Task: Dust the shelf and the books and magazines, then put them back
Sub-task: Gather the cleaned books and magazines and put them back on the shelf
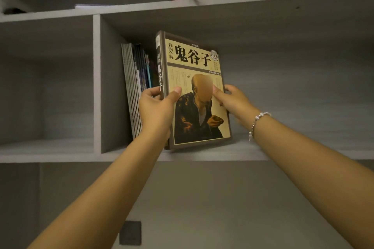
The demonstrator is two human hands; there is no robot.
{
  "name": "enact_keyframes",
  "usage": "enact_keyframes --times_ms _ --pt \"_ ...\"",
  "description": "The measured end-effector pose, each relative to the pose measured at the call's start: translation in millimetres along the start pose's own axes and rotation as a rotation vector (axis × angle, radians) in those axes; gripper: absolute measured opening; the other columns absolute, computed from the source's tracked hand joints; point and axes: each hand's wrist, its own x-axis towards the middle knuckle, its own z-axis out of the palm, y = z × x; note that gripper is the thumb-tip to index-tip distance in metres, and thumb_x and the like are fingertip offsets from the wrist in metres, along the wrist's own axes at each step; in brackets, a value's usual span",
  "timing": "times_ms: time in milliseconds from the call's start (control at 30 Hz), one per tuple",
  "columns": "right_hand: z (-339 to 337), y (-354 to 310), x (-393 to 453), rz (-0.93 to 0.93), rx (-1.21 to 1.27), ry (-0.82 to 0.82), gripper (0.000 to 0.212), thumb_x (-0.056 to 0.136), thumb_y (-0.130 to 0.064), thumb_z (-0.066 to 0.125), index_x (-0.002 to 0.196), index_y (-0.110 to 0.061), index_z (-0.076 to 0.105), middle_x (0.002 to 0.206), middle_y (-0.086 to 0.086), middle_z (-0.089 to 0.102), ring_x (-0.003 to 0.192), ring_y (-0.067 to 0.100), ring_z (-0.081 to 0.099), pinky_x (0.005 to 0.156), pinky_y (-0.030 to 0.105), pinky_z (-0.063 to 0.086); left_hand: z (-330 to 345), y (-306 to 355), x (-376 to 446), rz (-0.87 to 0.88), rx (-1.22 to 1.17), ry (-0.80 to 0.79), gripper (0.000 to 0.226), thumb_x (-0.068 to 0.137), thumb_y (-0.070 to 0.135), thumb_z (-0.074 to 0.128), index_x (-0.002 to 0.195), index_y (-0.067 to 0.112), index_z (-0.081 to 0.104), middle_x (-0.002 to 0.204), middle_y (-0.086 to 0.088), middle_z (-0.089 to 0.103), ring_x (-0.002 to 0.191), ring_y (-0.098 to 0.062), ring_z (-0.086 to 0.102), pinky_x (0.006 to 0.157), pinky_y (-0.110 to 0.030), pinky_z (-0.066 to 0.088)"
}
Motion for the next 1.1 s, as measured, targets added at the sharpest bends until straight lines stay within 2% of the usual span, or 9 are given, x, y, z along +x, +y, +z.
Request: enact_keyframes --times_ms 100,200,300,400,500,634,734,834,1101 --pt "10.6 8.4 6.7 0.04 -0.043 -0.055 0.044 0.094 -0.04 0.052 0.132 -0.02 0.046 0.122 0.003 0.059 0.098 0.014 0.055 0.067 0.022 0.043 3.8 -18.5 1.7 0.106 0.133 0.061 0.035 0.081 0.021 0.073 0.106 0.02 0.049 0.103 0.001 0.065 0.097 -0.015 0.065 0.08 -0.024 0.054" --pt "19.2 14.7 7.6 0.053 -0.082 -0.102 0.05 0.092 -0.037 0.055 0.137 -0.019 0.043 0.111 -0.001 0.056 0.088 0.009 0.051 0.068 0.019 0.04 8.1 -29.6 5.3 0.202 0.265 0.127 0.04 0.082 0.027 0.073 0.111 0.021 0.045 0.107 0.003 0.057 0.097 -0.013 0.057 0.074 -0.016 0.046" --pt "28.5 19.6 8.2 0.098 -0.093 -0.155 0.061 0.09 -0.042 0.057 0.143 -0.02 0.036 0.135 0.002 0.05 0.119 0.019 0.049 0.087 0.028 0.042 16.0 -36.4 8.1 0.245 0.295 0.141 0.037 0.083 0.025 0.072 0.106 0.023 0.042 0.095 0.01 0.053 0.089 -0.007 0.055 0.072 -0.013 0.044" --pt "42.1 21.3 10.4 0.167 -0.056 -0.271 0.066 0.088 -0.052 0.055 0.145 -0.029 0.03 0.14 0.004 0.047 0.126 0.026 0.045 0.099 0.041 0.044 23.6 -40.6 10.7 0.263 0.356 0.126 0.037 0.086 0.023 0.069 0.107 0.019 0.039 0.089 0.015 0.047 0.077 0.0 0.049 0.057 -0.004 0.041" --pt "50.4 22.3 14.3 0.222 0.02 -0.344 0.063 0.088 -0.055 0.052 0.144 -0.038 0.029 0.136 0.001 0.049 0.127 0.028 0.044 0.099 0.048 0.046 24.9 -45.0 15.9 0.245 0.373 0.065 0.035 0.09 0.023 0.063 0.109 0.019 0.034 0.101 0.007 0.048 0.092 -0.008 0.051 0.06 -0.007 0.04" --pt "51.5 20.7 22.3 0.302 0.146 -0.44 0.059 0.092 -0.044 0.053 0.145 -0.035 0.028 0.115 0.001 0.052 0.114 0.025 0.048 0.093 0.049 0.048 9.4 -46.2 19.3 0.17 0.352 -0.155 0.036 0.098 0.026 0.049 0.13 0.017 0.033 0.117 0.006 0.049 0.106 -0.011 0.052 0.082 -0.023 0.047" --pt "52.6 17.2 27.6 0.36 0.159 -0.495 0.057 0.093 -0.04 0.052 0.145 -0.033 0.028 0.12 0.007 0.049 0.121 0.031 0.045 0.096 0.058 0.044 -8.8 -40.6 26.9 0.122 0.434 -0.302 0.048 0.098 0.021 0.048 0.143 0.025 0.031 0.133 0.007 0.051 0.119 -0.014 0.052 0.099 -0.037 0.046" --pt "59.3 14.2 33.5 0.406 0.154 -0.548 0.057 0.094 -0.041 0.049 0.146 -0.036 0.024 0.138 0.012 0.041 0.128 0.04 0.039 0.093 0.065 0.042 -24.6 -32.9 33.9 0.139 0.534 -0.411 0.058 0.094 0.011 0.055 0.144 0.03 0.035 0.133 0.006 0.056 0.121 -0.012 0.052 0.099 -0.034 0.045" --pt "105.6 13.6 47.2 0.4 0.152 -0.51 0.045 0.099 -0.043 0.036 0.139 -0.023 0.039 0.137 0.013 0.045 0.119 0.034 0.045 0.08 0.051 0.041 -31.5 -35.8 56.6 0.235 0.948 -0.207 0.057 0.082 0.019 0.072 0.134 0.026 0.048 0.109 0.003 0.066 0.1 -0.016 0.061 0.084 -0.033 0.053"
